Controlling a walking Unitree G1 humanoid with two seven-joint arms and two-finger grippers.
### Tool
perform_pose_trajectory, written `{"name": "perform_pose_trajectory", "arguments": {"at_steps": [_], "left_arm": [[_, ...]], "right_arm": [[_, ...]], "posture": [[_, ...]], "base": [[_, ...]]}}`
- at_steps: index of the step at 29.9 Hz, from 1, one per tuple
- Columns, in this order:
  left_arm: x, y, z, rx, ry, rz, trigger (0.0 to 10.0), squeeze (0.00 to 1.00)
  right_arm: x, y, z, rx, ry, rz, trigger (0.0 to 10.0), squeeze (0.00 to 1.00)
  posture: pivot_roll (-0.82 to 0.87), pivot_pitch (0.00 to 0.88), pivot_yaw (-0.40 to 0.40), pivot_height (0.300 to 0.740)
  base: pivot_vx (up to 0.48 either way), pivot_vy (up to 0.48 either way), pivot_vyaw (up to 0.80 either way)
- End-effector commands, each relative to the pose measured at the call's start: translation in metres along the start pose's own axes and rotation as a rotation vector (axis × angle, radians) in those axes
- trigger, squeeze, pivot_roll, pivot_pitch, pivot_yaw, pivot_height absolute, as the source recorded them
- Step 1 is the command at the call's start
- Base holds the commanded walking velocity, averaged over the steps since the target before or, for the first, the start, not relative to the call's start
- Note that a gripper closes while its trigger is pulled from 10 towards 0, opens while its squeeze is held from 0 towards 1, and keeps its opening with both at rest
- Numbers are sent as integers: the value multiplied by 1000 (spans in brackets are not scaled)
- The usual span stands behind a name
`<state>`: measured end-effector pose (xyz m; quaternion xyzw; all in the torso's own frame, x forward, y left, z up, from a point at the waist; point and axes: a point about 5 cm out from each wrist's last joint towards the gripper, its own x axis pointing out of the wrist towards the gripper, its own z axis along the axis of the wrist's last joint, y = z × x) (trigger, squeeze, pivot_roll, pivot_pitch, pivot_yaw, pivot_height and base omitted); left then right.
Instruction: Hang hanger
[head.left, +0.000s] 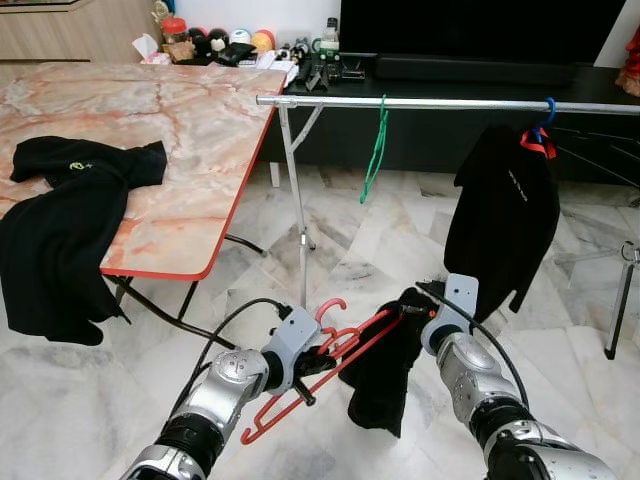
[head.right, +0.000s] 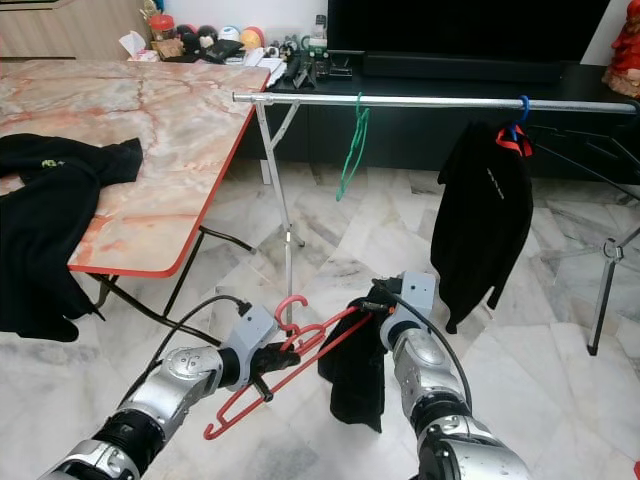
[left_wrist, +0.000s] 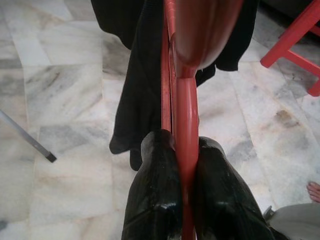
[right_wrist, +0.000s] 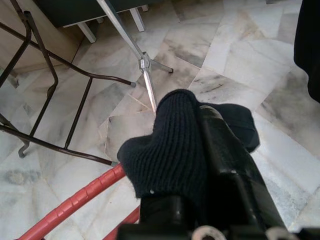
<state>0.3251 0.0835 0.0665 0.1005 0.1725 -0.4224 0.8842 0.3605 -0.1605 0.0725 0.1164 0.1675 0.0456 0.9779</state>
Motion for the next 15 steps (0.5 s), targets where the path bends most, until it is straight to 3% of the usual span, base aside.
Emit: {"name": "perform_pose_trajectory", "arguments": {"at_steps": [1,2,4,6,8,15], "left_arm": [[0,0,2,-13,-17,-21,10000,0],[0,0,2,-13,-18,-25,10000,0],[1,-7,-2,-14,-6,-97,10000,0],[0,-9,-2,-8,-9,-116,10000,0],[1,-5,0,-6,-19,-57,10000,0],[5,3,6,-9,-52,104,10000,0]], "right_arm": [[1,1,7,-10,-23,13,10000,0],[1,2,7,-13,-22,15,10000,0],[0,5,2,-139,1,76,10000,0],[-1,3,-2,-131,39,79,10000,0],[-1,-2,0,-87,51,51,10000,0],[-2,-14,7,-70,36,-13,10000,0]], "posture": [[46,40,-10,740],[46,40,-10,740],[45,41,-9,740],[45,50,-9,740],[40,55,-11,740],[30,84,-12,740]], "base": [[0,0,0],[0,0,0],[0,0,0],[0,0,0],[0,0,0],[0,0,0]]}}
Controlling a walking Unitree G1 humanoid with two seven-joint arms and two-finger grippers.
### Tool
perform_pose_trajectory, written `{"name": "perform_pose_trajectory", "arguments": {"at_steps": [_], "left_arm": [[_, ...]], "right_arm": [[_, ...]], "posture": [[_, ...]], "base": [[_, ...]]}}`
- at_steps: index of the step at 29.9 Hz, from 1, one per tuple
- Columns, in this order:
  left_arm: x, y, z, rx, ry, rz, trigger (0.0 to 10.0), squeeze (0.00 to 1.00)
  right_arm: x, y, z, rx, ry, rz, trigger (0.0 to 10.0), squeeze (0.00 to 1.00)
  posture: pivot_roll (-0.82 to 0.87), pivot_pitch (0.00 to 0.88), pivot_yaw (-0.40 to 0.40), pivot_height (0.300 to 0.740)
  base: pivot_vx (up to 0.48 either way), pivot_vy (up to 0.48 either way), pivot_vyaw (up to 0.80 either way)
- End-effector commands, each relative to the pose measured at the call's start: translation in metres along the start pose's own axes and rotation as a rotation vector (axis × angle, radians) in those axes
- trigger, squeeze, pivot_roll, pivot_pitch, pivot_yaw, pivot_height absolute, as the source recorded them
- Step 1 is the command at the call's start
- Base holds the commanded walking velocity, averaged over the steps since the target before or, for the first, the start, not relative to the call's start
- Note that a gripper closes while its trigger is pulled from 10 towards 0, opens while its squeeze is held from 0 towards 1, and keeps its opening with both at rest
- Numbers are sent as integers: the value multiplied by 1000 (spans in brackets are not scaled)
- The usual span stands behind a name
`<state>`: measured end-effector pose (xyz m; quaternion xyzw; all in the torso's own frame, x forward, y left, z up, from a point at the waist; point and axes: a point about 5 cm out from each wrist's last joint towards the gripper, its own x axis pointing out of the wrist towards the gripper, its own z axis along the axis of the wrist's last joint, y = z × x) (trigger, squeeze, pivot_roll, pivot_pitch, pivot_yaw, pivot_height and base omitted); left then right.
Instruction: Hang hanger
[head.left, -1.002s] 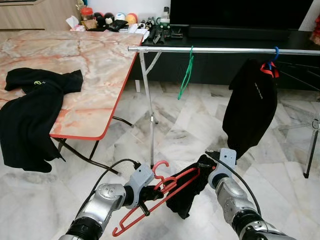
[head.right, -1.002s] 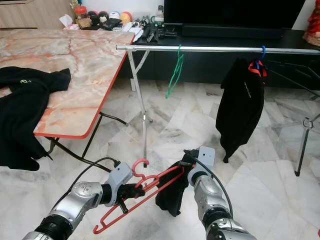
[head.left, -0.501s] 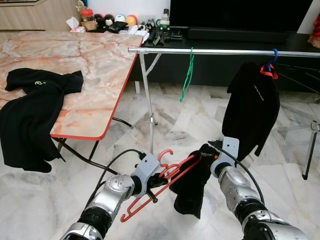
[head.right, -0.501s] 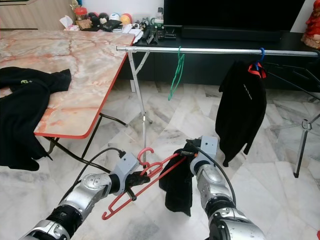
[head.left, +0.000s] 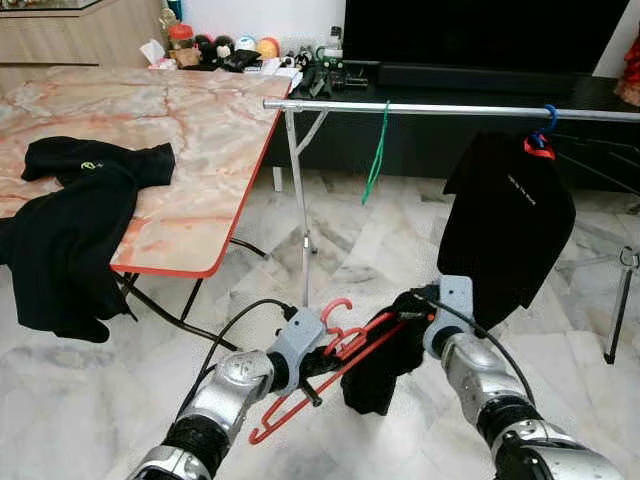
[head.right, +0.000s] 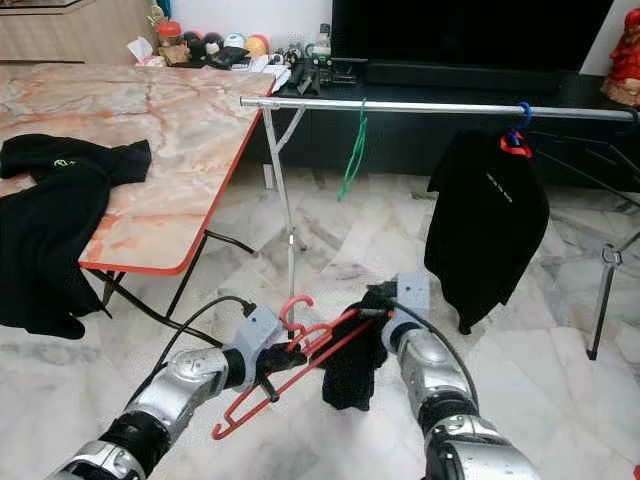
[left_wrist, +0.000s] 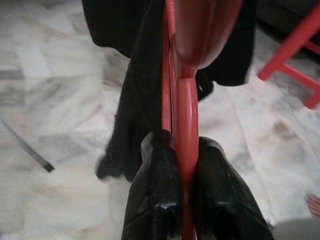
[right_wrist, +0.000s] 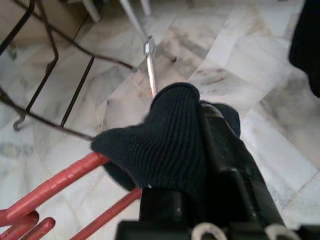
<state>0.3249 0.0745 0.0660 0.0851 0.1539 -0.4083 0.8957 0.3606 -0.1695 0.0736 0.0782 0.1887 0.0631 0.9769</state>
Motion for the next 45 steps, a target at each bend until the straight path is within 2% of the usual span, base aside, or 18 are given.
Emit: {"name": "perform_pose_trajectory", "arguments": {"at_steps": [1,5,6,8,15,18,21,24,27,29,32,37,41,45], "left_arm": [[-1,9,4,11,-6,70,10000,0],[-1,7,1,13,22,68,10000,0],[-1,4,0,14,22,30,10000,0],[-2,-2,-3,13,19,-29,10000,0],[-4,-7,-6,-1,12,-92,10000,0],[-4,0,-1,7,-4,-33,10000,0],[-3,1,2,3,-20,-12,10000,0],[5,2,8,3,-29,85,10000,0],[9,4,11,-14,-26,162,10000,0],[10,4,12,-34,-25,178,10000,0],[12,1,11,-34,-10,146,10000,0],[8,-8,0,21,76,12,10000,0],[2,1,-3,55,92,58,10000,0],[-1,9,-2,38,77,104,10000,0]], "right_arm": [[-1,-5,3,9,-13,-30,10000,0],[-2,-7,2,10,-21,-45,10000,0],[-1,-3,4,-3,-36,-14,10000,0],[-1,9,7,-106,-70,95,10000,0],[-2,16,16,-172,-91,193,10000,0],[-2,17,26,-178,-96,216,10000,0],[-2,17,27,-181,-88,214,10000,0],[-2,19,24,-192,-81,213,10000,0],[-2,17,20,-159,-63,177,10000,0],[-2,15,18,-150,-54,164,10000,0],[-3,14,16,-150,-47,154,10000,0],[-3,5,20,-118,-61,74,10000,0],[-4,-8,18,-96,-40,-19,10000,0],[-3,-2,17,-82,-33,20,10000,0]], "posture": [[30,84,-12,740],[29,94,-9,740],[30,102,-6,740],[33,103,-5,740],[31,99,-3,740],[29,98,-2,740],[22,92,-1,740],[19,86,1,740],[17,85,1,740],[17,85,1,740],[18,84,3,740],[23,88,5,740],[31,91,4,740],[39,97,3,740]], "base": [[0,0,0],[0,0,0],[0,0,0],[0,0,0],[0,0,0],[0,0,0],[0,0,0],[0,0,0],[0,0,0],[0,0,0],[0,0,0],[0,0,0],[0,0,0],[0,0,0]]}}
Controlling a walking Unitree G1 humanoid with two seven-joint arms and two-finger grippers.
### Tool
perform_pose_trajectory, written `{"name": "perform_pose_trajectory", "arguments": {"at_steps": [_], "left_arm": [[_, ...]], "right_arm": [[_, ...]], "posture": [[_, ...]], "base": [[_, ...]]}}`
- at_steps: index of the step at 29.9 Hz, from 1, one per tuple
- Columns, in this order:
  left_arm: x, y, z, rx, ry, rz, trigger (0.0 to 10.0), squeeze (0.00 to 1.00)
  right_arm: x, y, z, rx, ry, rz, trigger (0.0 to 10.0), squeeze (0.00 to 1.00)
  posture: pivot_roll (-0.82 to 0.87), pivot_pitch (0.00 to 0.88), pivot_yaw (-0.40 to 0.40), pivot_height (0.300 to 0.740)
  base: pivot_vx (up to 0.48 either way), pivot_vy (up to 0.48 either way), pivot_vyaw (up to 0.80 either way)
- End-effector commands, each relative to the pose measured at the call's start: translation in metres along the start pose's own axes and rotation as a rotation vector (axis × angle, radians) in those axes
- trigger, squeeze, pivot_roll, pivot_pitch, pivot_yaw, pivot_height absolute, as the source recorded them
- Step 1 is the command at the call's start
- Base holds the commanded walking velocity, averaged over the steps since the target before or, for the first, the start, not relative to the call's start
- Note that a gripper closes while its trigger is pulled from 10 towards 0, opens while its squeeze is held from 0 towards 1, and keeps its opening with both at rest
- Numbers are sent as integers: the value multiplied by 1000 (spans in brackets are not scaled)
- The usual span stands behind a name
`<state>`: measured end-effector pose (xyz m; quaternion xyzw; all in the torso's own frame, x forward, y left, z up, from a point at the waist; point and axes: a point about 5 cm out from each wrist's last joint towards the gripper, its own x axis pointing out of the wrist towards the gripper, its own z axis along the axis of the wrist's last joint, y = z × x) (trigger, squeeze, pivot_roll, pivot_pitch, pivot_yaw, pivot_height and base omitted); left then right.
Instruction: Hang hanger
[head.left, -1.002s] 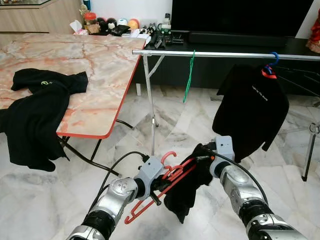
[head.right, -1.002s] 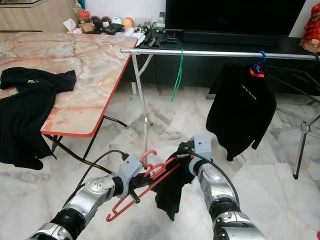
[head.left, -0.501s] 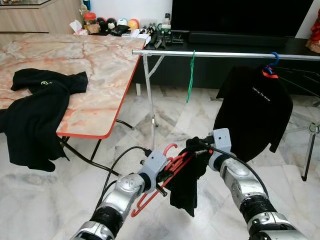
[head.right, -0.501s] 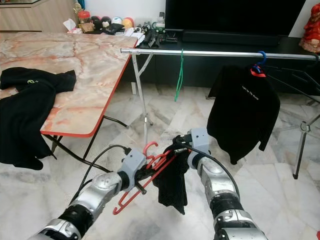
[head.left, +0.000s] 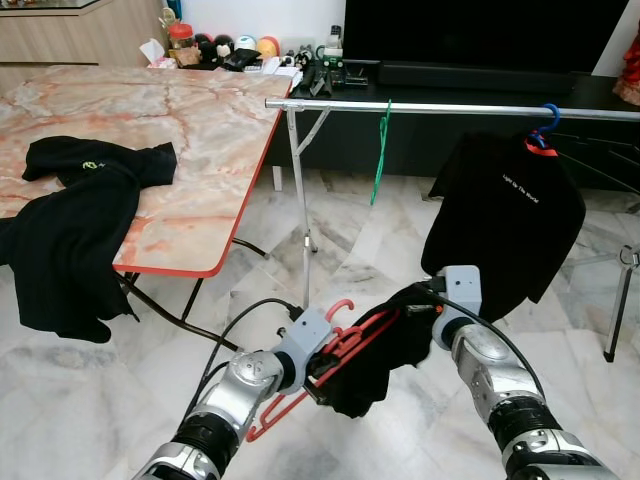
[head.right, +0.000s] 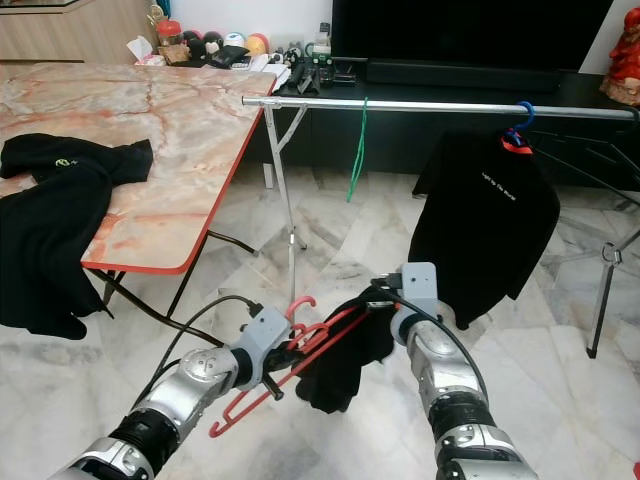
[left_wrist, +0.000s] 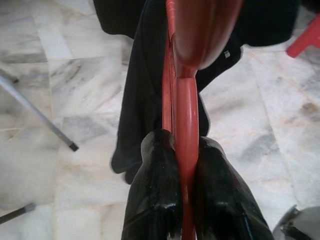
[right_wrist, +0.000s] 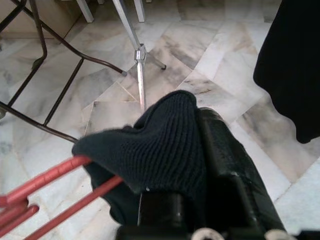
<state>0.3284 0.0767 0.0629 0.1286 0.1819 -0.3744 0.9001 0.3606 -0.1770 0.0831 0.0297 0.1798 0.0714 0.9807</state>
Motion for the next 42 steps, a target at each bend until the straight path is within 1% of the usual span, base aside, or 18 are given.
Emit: {"name": "perform_pose_trajectory", "arguments": {"at_steps": [1,3,7,9,12,15,16,20,21,25,26,29,31,34,37,38,41,42], "left_arm": [[-3,5,1,-7,-12,31,10000,0],[-2,4,2,-3,-19,27,10000,0],[3,-4,13,-14,-60,-13,10000,0],[4,-5,14,-14,-64,-22,10000,0],[7,-14,21,-14,-99,-84,10000,0],[7,-17,26,-17,-131,-117,10000,0],[7,-18,29,-24,-149,-123,10000,0],[8,-18,33,-36,-158,-117,10000,0],[9,-19,34,-53,-167,-125,10000,0],[10,-20,35,-66,-172,-130,10000,0],[11,-22,36,-73,-177,-138,10000,0],[11,-23,36,-75,-180,-143,10000,0],[12,-27,39,-91,-195,-158,10000,0],[13,-28,42,-98,-211,-134,10000,0],[14,-19,48,-138,-259,-23,10000,0],[13,-13,51,-179,-287,22,10000,0],[11,-5,53,-195,-296,75,10000,0],[10,-4,52,-194,-283,70,10000,0]], "right_arm": [[1,3,8,18,-23,20,10000,0],[1,6,8,11,-22,33,10000,0],[2,12,11,4,-28,71,10000,0],[2,13,12,4,-32,75,10000,0],[2,17,19,-16,-53,106,10000,0],[2,18,23,-26,-62,119,10000,0],[1,18,26,-35,-71,130,10000,0],[1,20,31,-44,-84,150,10000,0],[0,25,33,-58,-96,185,10000,0],[-2,29,39,-92,-122,221,10000,0],[-4,33,44,-110,-151,258,10000,0],[-5,34,45,-114,-157,270,10000,0],[-8,35,47,-150,-144,305,10000,0],[-10,33,49,-179,-126,312,10000,0],[-11,27,48,-182,-113,295,10000,0],[-11,22,44,-182,-96,275,10000,0],[-14,17,40,-178,-85,264,10000,0],[-14,16,38,-178,-81,260,10000,0]], "posture": [[39,97,3,740],[38,98,4,740],[34,102,6,740],[34,102,6,740],[30,103,6,740],[27,110,4,740],[27,110,4,740],[26,114,4,740],[26,114,4,740],[24,121,4,740],[25,123,4,740],[25,123,4,740],[20,132,4,740],[15,137,2,740],[15,139,-2,740],[15,139,-2,740],[16,144,-3,740],[16,144,-3,740]], "base": [[0,0,0],[0,0,0],[0,0,0],[0,0,0],[0,0,0],[0,0,0],[0,0,0],[0,0,0],[0,0,0],[0,0,0],[0,0,0],[0,0,0],[0,0,0],[0,0,0],[0,0,0],[0,0,0],[0,0,0],[0,0,0]]}}
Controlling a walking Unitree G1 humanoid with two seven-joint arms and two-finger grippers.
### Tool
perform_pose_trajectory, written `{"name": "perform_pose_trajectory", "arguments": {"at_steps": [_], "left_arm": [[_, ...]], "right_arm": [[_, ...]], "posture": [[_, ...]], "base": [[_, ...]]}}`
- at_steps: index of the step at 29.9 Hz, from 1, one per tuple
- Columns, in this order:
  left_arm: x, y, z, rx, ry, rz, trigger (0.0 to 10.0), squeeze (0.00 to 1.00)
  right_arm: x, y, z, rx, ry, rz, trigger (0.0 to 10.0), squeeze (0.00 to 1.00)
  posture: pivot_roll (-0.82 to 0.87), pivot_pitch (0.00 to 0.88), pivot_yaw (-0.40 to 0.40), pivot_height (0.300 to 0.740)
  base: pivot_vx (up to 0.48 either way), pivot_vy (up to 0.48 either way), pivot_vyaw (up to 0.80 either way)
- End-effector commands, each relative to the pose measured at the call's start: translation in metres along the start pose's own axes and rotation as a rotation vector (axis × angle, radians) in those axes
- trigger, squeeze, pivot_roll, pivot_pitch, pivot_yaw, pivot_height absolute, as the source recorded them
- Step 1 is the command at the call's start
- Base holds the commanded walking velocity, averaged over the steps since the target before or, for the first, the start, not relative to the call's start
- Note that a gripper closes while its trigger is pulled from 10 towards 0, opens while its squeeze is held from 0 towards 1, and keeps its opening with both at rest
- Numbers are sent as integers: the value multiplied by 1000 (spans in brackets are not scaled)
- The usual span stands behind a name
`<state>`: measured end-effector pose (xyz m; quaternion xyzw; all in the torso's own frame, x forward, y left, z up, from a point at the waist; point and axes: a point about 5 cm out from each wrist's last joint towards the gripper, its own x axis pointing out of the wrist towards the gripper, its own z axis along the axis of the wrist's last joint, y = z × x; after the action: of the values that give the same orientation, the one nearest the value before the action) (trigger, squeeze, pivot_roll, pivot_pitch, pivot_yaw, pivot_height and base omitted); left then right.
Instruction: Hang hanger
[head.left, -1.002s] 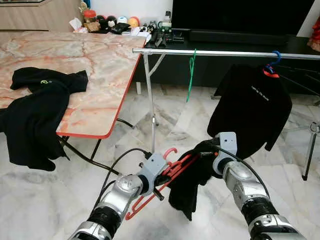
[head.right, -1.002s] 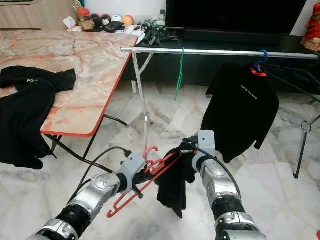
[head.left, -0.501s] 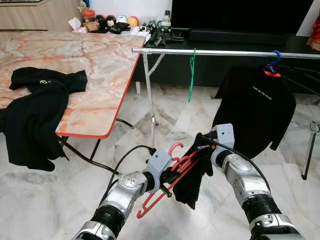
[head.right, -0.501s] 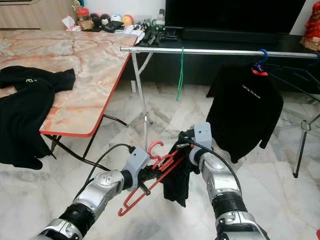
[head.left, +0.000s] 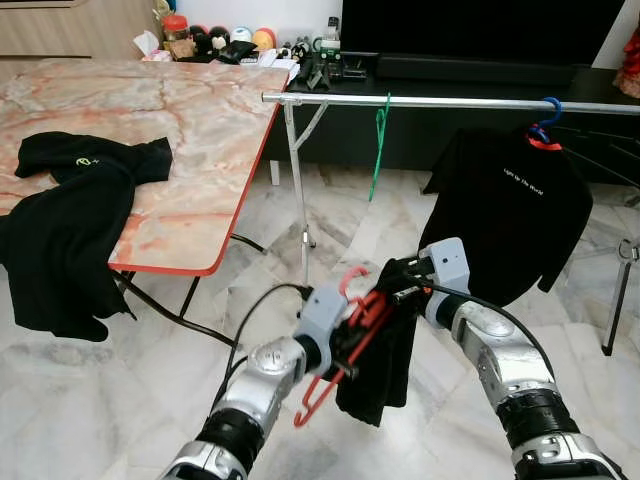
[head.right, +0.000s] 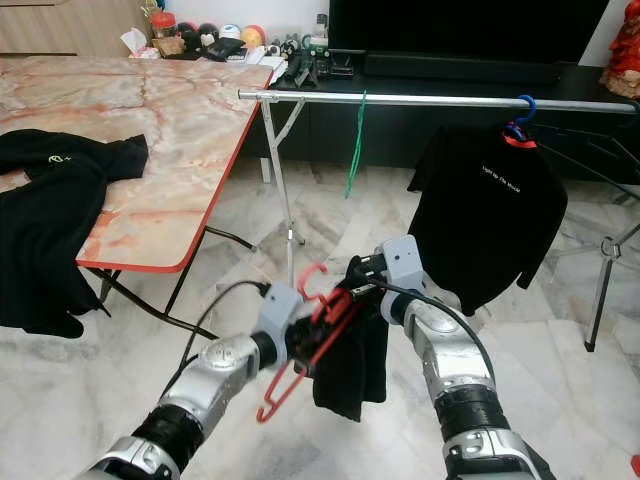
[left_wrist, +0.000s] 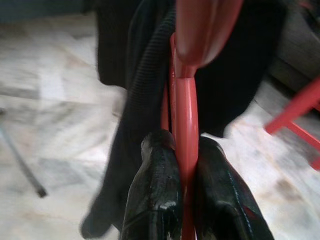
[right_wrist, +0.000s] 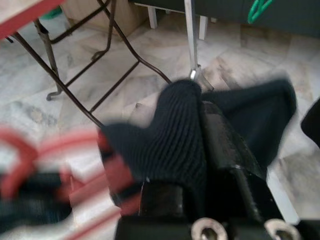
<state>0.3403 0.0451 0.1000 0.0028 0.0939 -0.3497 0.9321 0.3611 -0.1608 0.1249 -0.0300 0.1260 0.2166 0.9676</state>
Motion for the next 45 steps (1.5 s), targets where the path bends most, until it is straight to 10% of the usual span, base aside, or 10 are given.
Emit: {"name": "perform_pose_trajectory", "arguments": {"at_steps": [1,21,35,45], "left_arm": [[0,5,5,-11,-18,18,10000,0],[-10,12,-13,80,116,2,10000,0],[-1,1,-1,65,50,-27,10000,0],[-5,5,0,42,26,-21,10000,0]], "right_arm": [[-4,-3,-1,-1,6,-11,10000,0],[-8,-17,4,24,-16,-151,10000,0],[-8,30,26,152,-122,184,10000,0],[-12,-3,2,50,8,-37,10000,0]], "posture": [[16,144,-3,740],[22,149,0,740],[15,143,1,740],[20,144,-3,740]], "base": [[0,0,0],[0,0,0],[0,0,0],[0,0,0]]}}
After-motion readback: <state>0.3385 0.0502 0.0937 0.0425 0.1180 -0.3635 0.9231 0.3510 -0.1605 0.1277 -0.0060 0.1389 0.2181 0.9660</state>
